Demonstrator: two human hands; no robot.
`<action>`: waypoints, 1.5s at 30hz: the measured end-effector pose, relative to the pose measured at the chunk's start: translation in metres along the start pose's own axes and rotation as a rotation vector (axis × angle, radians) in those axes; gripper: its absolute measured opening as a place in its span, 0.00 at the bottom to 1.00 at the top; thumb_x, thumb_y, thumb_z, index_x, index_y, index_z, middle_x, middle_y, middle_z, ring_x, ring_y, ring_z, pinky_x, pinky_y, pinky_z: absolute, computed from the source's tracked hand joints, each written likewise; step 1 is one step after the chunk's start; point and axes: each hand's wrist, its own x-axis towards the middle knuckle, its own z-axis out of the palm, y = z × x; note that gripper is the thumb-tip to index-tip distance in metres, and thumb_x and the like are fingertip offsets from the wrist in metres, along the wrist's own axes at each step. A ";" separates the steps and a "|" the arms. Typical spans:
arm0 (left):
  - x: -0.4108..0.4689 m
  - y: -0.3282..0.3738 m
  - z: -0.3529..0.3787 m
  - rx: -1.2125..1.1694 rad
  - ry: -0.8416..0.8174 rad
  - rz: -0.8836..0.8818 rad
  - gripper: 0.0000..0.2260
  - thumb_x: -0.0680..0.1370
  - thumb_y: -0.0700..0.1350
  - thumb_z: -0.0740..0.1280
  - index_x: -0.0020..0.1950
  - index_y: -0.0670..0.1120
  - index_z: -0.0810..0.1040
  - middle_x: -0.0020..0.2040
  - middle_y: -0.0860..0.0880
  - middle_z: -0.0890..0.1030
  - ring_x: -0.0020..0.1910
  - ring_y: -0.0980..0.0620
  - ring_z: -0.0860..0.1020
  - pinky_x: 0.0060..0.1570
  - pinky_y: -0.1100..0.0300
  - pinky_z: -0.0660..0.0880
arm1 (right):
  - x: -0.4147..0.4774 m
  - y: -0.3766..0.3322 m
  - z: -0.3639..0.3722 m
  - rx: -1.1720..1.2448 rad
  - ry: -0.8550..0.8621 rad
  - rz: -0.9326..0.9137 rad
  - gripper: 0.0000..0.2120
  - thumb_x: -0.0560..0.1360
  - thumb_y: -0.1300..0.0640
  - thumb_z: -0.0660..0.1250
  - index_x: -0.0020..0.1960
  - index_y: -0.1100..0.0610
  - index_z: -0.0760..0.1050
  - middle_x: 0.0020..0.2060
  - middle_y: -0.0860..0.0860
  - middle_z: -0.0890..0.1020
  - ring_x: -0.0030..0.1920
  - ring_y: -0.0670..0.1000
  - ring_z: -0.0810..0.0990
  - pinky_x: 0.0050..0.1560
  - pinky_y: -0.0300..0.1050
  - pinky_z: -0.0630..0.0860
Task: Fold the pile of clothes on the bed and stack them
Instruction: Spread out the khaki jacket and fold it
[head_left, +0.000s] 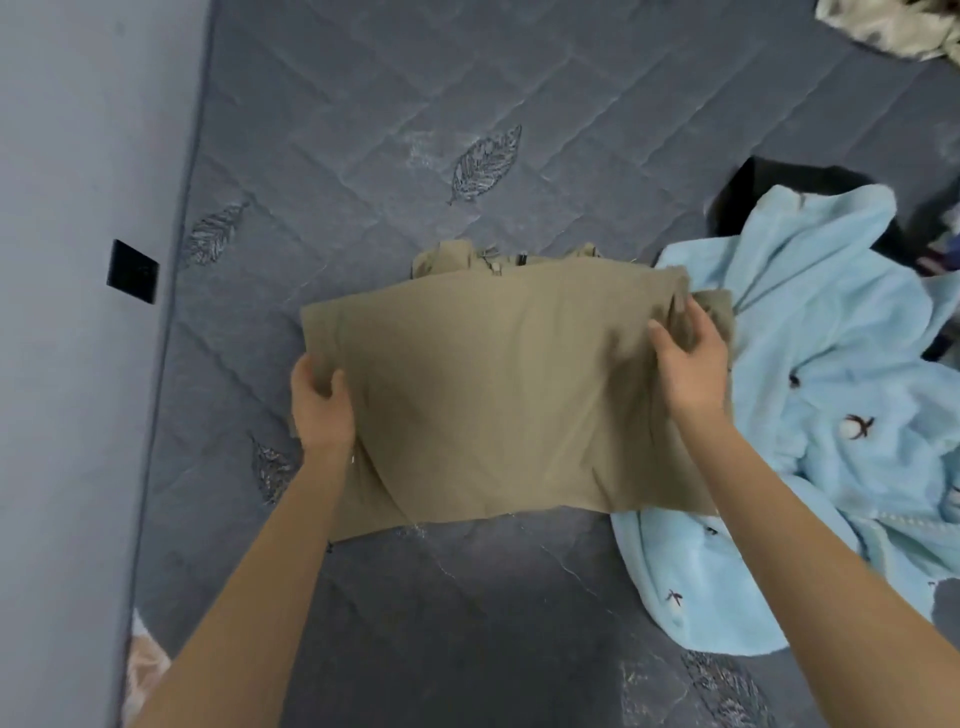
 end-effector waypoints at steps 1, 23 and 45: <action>-0.001 -0.012 -0.002 0.143 0.048 0.015 0.22 0.80 0.42 0.63 0.73 0.40 0.64 0.69 0.41 0.71 0.67 0.43 0.70 0.66 0.53 0.67 | 0.001 0.008 -0.004 -0.195 0.026 -0.041 0.33 0.73 0.49 0.68 0.74 0.57 0.64 0.71 0.55 0.68 0.72 0.55 0.65 0.73 0.51 0.60; -0.061 -0.041 -0.042 0.065 0.022 0.068 0.08 0.80 0.44 0.63 0.52 0.39 0.74 0.48 0.44 0.78 0.47 0.48 0.74 0.52 0.56 0.71 | -0.078 0.036 -0.020 -0.142 -0.034 -0.008 0.16 0.76 0.57 0.67 0.61 0.62 0.73 0.57 0.57 0.79 0.58 0.57 0.76 0.53 0.42 0.68; -0.192 -0.157 -0.174 0.419 0.070 -0.124 0.14 0.81 0.48 0.61 0.41 0.40 0.65 0.39 0.39 0.71 0.43 0.38 0.72 0.41 0.52 0.62 | -0.272 0.117 -0.061 -0.204 -0.199 0.195 0.13 0.76 0.58 0.67 0.59 0.63 0.74 0.54 0.59 0.81 0.56 0.61 0.78 0.53 0.48 0.72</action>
